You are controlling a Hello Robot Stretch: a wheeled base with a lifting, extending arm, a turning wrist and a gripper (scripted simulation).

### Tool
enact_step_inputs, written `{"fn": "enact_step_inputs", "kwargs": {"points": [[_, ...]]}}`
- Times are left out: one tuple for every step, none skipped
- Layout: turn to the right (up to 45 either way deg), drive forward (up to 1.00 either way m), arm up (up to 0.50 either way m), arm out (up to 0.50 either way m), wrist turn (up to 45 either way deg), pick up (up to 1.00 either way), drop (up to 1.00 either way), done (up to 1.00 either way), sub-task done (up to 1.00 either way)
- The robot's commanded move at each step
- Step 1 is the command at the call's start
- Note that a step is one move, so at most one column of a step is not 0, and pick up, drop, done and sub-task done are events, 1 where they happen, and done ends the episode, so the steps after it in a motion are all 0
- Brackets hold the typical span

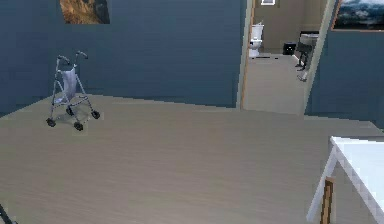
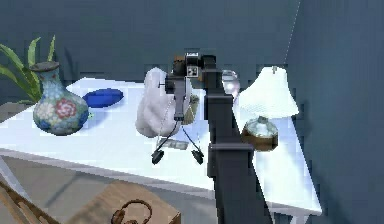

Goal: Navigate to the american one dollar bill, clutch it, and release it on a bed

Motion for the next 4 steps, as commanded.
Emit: {"fn": "enact_step_inputs", "kwargs": {"points": [[0.0,0.0,0.0,0.0,45.0,0.0,0.0,0.0,0.0],[0.0,0.0,0.0,0.0,45.0,0.0,0.0,0.0,0.0],[0.0,0.0,0.0,0.0,45.0,0.0,0.0,0.0,0.0],[0.0,0.0,0.0,0.0,45.0,0.0,0.0,0.0,0.0]]}}
